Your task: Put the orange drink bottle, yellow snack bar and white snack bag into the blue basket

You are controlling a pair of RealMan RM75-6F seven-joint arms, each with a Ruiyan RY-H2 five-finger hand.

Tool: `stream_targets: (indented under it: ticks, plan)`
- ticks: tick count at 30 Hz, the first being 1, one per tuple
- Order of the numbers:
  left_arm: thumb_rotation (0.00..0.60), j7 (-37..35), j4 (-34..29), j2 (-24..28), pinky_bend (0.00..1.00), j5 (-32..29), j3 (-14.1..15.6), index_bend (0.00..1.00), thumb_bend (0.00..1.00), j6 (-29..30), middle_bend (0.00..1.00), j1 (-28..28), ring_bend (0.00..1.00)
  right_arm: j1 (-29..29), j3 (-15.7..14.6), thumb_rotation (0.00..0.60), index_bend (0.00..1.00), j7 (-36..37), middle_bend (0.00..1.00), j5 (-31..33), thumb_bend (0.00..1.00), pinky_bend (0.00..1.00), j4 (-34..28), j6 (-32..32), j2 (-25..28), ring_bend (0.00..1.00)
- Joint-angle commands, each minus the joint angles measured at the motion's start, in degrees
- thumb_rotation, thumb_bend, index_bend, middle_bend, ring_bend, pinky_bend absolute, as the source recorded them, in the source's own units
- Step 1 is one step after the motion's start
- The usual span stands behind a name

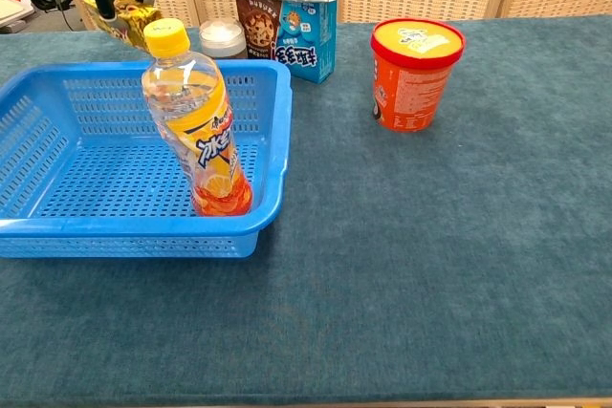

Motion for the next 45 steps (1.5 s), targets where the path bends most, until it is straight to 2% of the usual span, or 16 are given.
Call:
stream_targets:
  ticks: [1,13,16,25,35,45]
  plan:
    - [0.6,0.8,-6.8,5.0,0.48,-0.7,-1.0,0.85,0.5,2.9,0.6,0.6,0.54,0.0,-0.1,0.6,0.11,0.1,0.0,-0.2,0.16,0.13,-0.1,0.1,0.0,0.0]
    - [0.6,8.8,-31.1,21.4,0.48,-5.3,-3.3,0.85,0.5,7.9,0.6,3.4,0.54,0.0,-0.4,0.6,0.11,0.0,0.0,-0.8,0.16,0.13,-0.6,0.4,0.1,0.0]
    - [0.6,11.4,-42.0,27.7,0.48,-5.2,-3.2,0.85,0.5,10.4,0.6,4.9,0.54,0.3,-0.8,0.6,0.11,-0.5,0.0,-1.3,0.16,0.13,-0.8,0.2,-0.1,0.0]
    - [0.6,16.9,-59.3,35.7,0.48,-6.0,-2.3,0.85,0.5,12.8,0.6,6.7,0.54,0.2,-1.0,0.6,0.11,-0.6,0.0,-1.8,0.16,0.13,-1.4,0.6,0.0,0.0]
    - [0.6,18.0,-70.3,40.5,0.48,-4.4,-1.3,0.85,0.5,14.0,0.6,8.3,0.54,0.0,-1.0,0.6,0.11,-0.1,0.0,-2.1,0.16,0.13,-2.2,1.5,0.5,0.0]
    - [0.6,14.4,-76.2,43.2,0.48,-1.4,-0.4,0.85,0.5,14.3,0.6,10.1,0.54,-0.2,-0.9,0.6,0.11,0.4,0.0,-2.5,0.16,0.13,-2.9,2.2,1.0,0.0]
